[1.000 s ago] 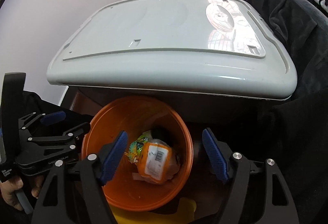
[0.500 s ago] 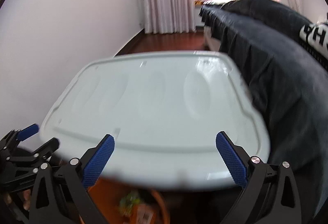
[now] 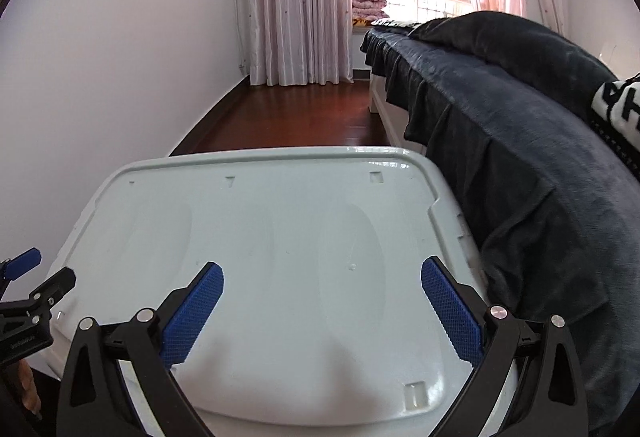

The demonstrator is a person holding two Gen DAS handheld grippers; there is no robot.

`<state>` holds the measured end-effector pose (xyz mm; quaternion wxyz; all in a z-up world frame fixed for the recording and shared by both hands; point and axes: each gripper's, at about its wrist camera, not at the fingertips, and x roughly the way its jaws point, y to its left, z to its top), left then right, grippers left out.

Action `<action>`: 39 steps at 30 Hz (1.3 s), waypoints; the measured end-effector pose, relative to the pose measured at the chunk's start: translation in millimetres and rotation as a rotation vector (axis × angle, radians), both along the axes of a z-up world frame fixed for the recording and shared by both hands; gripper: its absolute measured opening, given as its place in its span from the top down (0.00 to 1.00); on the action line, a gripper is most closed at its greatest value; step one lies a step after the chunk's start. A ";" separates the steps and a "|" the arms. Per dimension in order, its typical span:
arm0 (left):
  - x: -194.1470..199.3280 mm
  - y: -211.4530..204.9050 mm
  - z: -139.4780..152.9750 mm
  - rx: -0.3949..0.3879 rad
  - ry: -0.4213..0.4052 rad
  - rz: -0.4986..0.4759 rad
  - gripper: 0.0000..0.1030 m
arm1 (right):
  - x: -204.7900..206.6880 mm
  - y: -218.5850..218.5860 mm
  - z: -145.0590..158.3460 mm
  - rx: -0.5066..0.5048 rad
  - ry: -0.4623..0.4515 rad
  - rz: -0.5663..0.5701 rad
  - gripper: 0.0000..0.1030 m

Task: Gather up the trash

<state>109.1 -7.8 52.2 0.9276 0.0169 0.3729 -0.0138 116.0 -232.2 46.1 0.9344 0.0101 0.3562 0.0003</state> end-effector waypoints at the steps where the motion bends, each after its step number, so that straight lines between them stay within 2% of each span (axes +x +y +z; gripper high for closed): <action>1: 4.9 1.1 -2.9 -0.002 0.006 0.006 0.12 | 2.3 1.9 -2.7 -0.002 0.005 0.001 0.05; 5: 13.4 3.8 -9.2 -0.018 0.013 0.021 0.12 | 9.6 7.6 -11.2 0.009 0.029 -0.001 0.05; 10: 16.7 4.3 -14.4 -0.019 0.021 0.034 0.12 | 9.2 16.1 -13.5 0.003 0.017 -0.002 0.05; 15: 14.7 1.7 -16.8 0.007 0.019 0.034 0.12 | 7.6 21.6 -15.1 -0.006 0.012 0.001 0.05; 23: 14.6 3.1 -17.5 0.001 0.014 0.043 0.12 | 9.4 19.2 -21.3 -0.006 0.036 -0.014 0.05; 33: 15.0 17.5 -17.0 -0.095 0.006 0.076 0.12 | 10.4 19.9 -24.3 -0.011 0.048 -0.014 0.05; 39: 12.4 13.4 -15.4 -0.029 -0.008 0.093 0.12 | 10.1 20.8 -25.6 -0.028 0.044 -0.016 0.05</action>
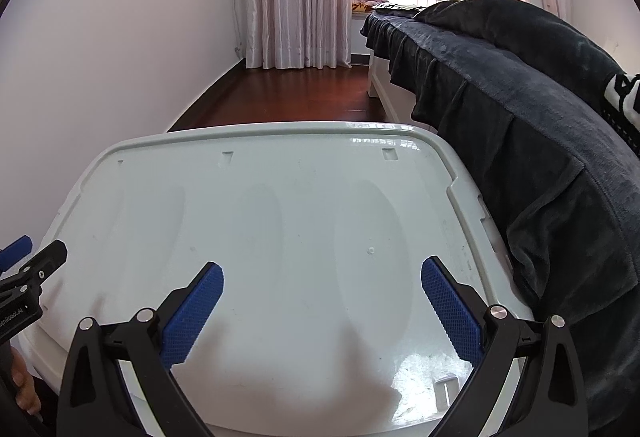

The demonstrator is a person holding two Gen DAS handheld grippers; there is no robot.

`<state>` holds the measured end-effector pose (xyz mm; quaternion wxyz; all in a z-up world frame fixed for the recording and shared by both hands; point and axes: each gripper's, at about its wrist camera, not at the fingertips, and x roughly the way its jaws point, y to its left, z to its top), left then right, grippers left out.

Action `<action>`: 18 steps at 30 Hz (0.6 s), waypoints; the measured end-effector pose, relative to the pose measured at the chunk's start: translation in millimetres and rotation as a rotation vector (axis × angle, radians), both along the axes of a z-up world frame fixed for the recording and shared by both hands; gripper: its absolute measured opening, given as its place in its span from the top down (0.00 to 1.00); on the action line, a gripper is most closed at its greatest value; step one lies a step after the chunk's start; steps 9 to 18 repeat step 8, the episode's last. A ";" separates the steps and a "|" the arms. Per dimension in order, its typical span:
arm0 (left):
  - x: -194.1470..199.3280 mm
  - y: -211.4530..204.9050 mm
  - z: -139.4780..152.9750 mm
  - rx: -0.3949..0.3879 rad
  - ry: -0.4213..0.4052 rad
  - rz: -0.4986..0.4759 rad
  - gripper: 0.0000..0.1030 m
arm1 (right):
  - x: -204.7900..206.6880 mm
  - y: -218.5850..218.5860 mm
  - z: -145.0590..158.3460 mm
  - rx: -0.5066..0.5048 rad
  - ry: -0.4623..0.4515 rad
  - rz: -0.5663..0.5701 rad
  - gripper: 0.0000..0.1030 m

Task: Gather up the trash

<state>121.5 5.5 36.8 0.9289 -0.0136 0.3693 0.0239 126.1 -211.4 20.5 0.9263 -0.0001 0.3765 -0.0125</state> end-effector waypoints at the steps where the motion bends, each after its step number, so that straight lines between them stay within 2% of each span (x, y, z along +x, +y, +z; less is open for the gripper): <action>1: -0.2 0.6 0.1 0.003 0.000 0.005 0.12 | 0.0 0.0 -0.2 -0.005 0.000 -0.002 0.05; 18: 0.2 9.8 -0.7 -0.012 0.000 0.021 0.12 | 0.1 -0.4 0.1 -0.012 0.001 -0.007 0.05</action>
